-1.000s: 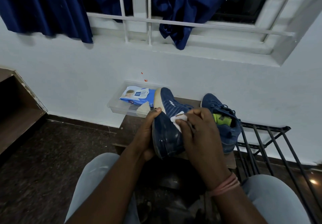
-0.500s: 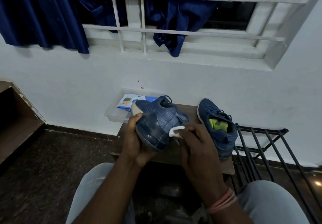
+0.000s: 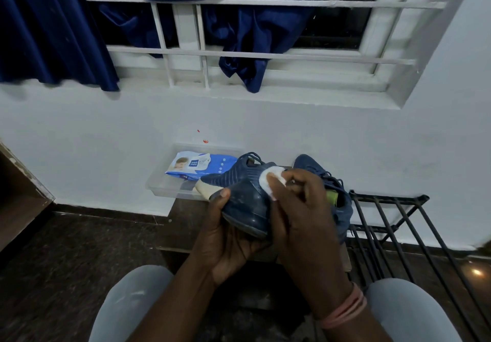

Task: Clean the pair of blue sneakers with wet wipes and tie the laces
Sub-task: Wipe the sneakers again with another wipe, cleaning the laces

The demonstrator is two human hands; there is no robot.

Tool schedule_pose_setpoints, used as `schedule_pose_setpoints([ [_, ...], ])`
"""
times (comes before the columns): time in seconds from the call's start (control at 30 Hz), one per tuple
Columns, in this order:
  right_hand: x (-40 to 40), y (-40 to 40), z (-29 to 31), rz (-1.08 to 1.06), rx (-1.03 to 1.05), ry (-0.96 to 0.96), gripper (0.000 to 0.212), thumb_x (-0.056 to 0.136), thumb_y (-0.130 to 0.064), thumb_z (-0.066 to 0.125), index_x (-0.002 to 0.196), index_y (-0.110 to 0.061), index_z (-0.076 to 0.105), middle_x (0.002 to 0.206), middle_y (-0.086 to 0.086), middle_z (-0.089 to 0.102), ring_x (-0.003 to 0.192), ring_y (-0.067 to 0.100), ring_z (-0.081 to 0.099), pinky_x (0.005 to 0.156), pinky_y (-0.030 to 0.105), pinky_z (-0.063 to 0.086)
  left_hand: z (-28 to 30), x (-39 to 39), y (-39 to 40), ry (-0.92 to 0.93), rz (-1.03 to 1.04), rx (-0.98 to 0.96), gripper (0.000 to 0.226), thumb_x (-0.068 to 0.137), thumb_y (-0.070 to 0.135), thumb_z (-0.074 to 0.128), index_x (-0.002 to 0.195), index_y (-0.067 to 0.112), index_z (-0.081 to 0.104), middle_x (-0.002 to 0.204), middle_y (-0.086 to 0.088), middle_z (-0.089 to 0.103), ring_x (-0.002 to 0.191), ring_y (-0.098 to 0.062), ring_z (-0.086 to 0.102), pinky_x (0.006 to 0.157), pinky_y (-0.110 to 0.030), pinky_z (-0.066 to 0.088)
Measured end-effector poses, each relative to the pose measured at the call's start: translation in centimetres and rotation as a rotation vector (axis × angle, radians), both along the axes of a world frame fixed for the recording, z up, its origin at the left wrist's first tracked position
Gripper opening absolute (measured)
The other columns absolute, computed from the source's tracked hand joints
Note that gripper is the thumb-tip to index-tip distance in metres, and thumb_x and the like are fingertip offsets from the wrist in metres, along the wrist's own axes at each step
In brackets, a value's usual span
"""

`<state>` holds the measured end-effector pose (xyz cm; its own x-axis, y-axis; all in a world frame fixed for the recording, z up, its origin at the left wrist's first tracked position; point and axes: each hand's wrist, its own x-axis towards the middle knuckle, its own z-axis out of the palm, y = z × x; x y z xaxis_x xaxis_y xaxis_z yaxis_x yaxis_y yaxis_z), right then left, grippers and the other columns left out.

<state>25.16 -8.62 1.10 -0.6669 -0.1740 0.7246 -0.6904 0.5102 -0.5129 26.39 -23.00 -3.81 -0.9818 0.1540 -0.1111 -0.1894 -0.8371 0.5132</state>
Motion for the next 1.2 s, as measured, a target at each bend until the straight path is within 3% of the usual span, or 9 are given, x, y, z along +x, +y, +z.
schedule_pose_setpoints([
  [0.1, 1.7, -0.4, -0.5, 0.086, 0.201, -0.052, 0.047, 0.094, -0.012, 0.041, 0.138, -0.003, 0.057, 0.133, 0.013, 0.046, 0.12, 0.024, 0.052, 0.102, 0.033, 0.045, 0.1, 0.1, -0.1, -0.004, -0.015, 0.033, 0.072, 0.058, 0.035, 0.098, 0.12, 0.007, 0.074, 0.119, -0.018, 0.072, 0.1, -0.031, 0.074, 0.078, -0.041, 0.063],
  [0.2, 1.6, 0.5, 0.1, 0.048, 0.213, -0.073, 0.025, 0.094, -0.011, 0.056, 0.116, -0.011, 0.069, 0.114, 0.002, 0.053, 0.098, 0.016, 0.058, 0.083, 0.03, 0.051, 0.1, 0.0, -0.2, -0.01, -0.003, 0.028, 0.074, 0.061, 0.034, 0.097, 0.124, 0.005, 0.071, 0.121, -0.019, 0.071, 0.101, -0.033, 0.073, 0.077, -0.044, 0.063],
  [0.27, 1.1, 1.1, 0.8, 0.014, 0.149, -0.087, 0.012, 0.091, -0.012, 0.07, 0.102, -0.017, 0.072, 0.101, -0.005, 0.056, 0.086, 0.009, 0.058, 0.076, 0.02, 0.048, 0.0, 0.0, 0.0, -0.009, 0.001, -0.001, 0.073, 0.066, 0.037, 0.093, 0.128, 0.007, 0.07, 0.129, -0.02, 0.067, 0.108, -0.033, 0.071, 0.088, -0.05, 0.061],
  [0.4, -0.2, 1.0, 1.5, 0.05, -0.136, -0.327, 0.038, 0.086, -0.013, 0.076, 0.115, -0.031, 0.06, 0.095, -0.01, 0.059, 0.079, 0.007, 0.061, 0.073, 0.018, 0.049, 0.0, 0.0, 0.2, -0.032, -0.016, -0.035, 0.08, 0.079, 0.044, 0.081, 0.145, 0.008, 0.054, 0.15, -0.024, 0.049, 0.134, -0.04, 0.049, 0.112, -0.058, 0.037],
  [0.6, -1.9, 0.4, 1.0, -0.161, -0.053, -0.082, 0.016, 0.092, -0.005, 0.066, 0.104, -0.012, 0.074, 0.103, 0.002, 0.057, 0.087, 0.007, 0.056, 0.08, 0.014, 0.044, -0.1, -0.2, 1.0, -0.016, 0.029, -0.131, 0.07, 0.066, 0.045, 0.089, 0.126, 0.013, 0.071, 0.139, -0.022, 0.061, 0.118, -0.038, 0.065, 0.106, -0.06, 0.043],
  [0.73, -1.5, 1.3, 0.9, -0.028, 0.094, -0.146, 0.015, 0.093, -0.013, 0.067, 0.106, -0.017, 0.075, 0.098, -0.002, 0.057, 0.084, 0.004, 0.053, 0.077, 0.006, 0.039, -0.3, -0.4, 0.6, -0.045, 0.067, -0.134, 0.068, 0.076, 0.044, 0.08, 0.134, 0.013, 0.065, 0.14, -0.021, 0.06, 0.117, -0.038, 0.065, 0.098, -0.056, 0.053],
  [0.83, -0.4, 1.2, 0.5, 0.032, 0.147, -0.161, 0.011, 0.094, -0.018, 0.069, 0.101, -0.019, 0.076, 0.091, -0.004, 0.056, 0.08, 0.008, 0.056, 0.071, 0.017, 0.043, -0.5, -0.5, 0.3, -0.067, 0.079, -0.105, 0.066, 0.084, 0.043, 0.069, 0.141, 0.01, 0.059, 0.141, -0.021, 0.06, 0.116, -0.037, 0.064, 0.098, -0.052, 0.051],
  [1.0, -2.4, 0.9, 1.5, -0.14, 0.031, -0.126, 0.013, 0.092, -0.011, 0.067, 0.1, -0.018, 0.076, 0.097, -0.003, 0.057, 0.082, -0.001, 0.049, 0.078, -0.002, 0.031, 0.0, -0.2, 0.9, -0.064, 0.077, -0.187, 0.077, 0.067, 0.044, 0.086, 0.133, 0.011, 0.063, 0.132, -0.022, 0.065, 0.111, -0.04, 0.069, 0.09, -0.059, 0.056],
  [1.2, -0.6, 0.6, 1.0, -0.087, 0.077, -0.156, 0.01, 0.092, -0.012, 0.067, 0.096, -0.018, 0.074, 0.095, -0.001, 0.058, 0.082, 0.006, 0.053, 0.074, 0.008, 0.037, 0.3, 0.0, 0.7, -0.075, 0.099, -0.195, 0.035, 0.085, 0.041, 0.062, 0.104, 0.019, 0.082, 0.123, -0.018, 0.071, 0.102, -0.034, 0.072, 0.091, -0.055, 0.055],
])
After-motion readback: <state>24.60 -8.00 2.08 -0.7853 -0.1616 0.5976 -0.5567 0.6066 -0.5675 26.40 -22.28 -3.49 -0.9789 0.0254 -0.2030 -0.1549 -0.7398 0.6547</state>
